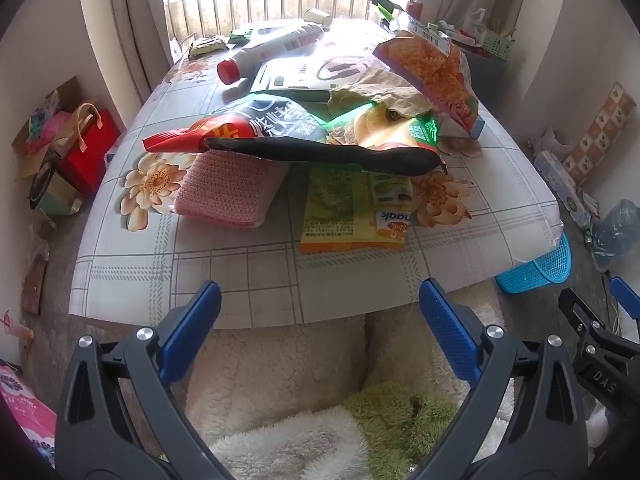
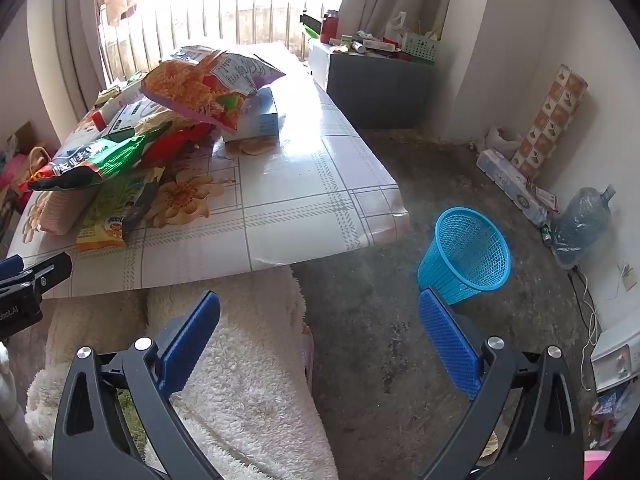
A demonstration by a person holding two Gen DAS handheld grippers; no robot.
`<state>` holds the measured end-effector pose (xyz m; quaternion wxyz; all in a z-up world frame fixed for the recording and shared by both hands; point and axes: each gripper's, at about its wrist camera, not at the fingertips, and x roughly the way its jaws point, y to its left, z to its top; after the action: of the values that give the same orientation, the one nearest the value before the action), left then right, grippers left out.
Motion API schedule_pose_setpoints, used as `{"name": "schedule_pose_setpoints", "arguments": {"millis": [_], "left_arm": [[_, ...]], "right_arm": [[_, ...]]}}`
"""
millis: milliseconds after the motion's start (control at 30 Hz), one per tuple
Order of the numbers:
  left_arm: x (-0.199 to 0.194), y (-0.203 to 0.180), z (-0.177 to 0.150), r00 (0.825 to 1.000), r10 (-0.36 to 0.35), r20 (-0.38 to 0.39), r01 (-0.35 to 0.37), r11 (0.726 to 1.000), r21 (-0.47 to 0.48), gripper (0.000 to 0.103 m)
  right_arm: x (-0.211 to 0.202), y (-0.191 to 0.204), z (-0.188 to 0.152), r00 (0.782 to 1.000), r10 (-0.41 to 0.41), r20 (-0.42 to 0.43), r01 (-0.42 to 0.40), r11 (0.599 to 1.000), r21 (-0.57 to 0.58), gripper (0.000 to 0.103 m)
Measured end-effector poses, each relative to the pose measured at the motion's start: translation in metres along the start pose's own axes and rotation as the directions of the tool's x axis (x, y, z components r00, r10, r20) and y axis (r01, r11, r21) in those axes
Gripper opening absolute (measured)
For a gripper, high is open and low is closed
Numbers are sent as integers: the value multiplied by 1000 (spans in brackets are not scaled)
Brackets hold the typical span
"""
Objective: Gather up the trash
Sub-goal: 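Move both tools toward the snack bags on the table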
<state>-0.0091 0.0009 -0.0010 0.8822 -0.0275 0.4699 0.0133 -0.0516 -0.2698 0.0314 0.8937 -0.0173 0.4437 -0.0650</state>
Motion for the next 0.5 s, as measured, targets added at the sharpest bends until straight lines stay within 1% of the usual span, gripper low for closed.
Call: {"name": "schedule_pose_setpoints", "arguments": {"millis": [67,500], "left_arm": [[10,3,5,1000,-3,-15,3,1000,-10,95],[10,5,4,1000,-2,-19,2,1000,-13,95]], "right_arm": [[0,0,0,1000,0,0,0,1000,1,97],[0,3,1,1000,7,-6,-7,1000,1,97]]}}
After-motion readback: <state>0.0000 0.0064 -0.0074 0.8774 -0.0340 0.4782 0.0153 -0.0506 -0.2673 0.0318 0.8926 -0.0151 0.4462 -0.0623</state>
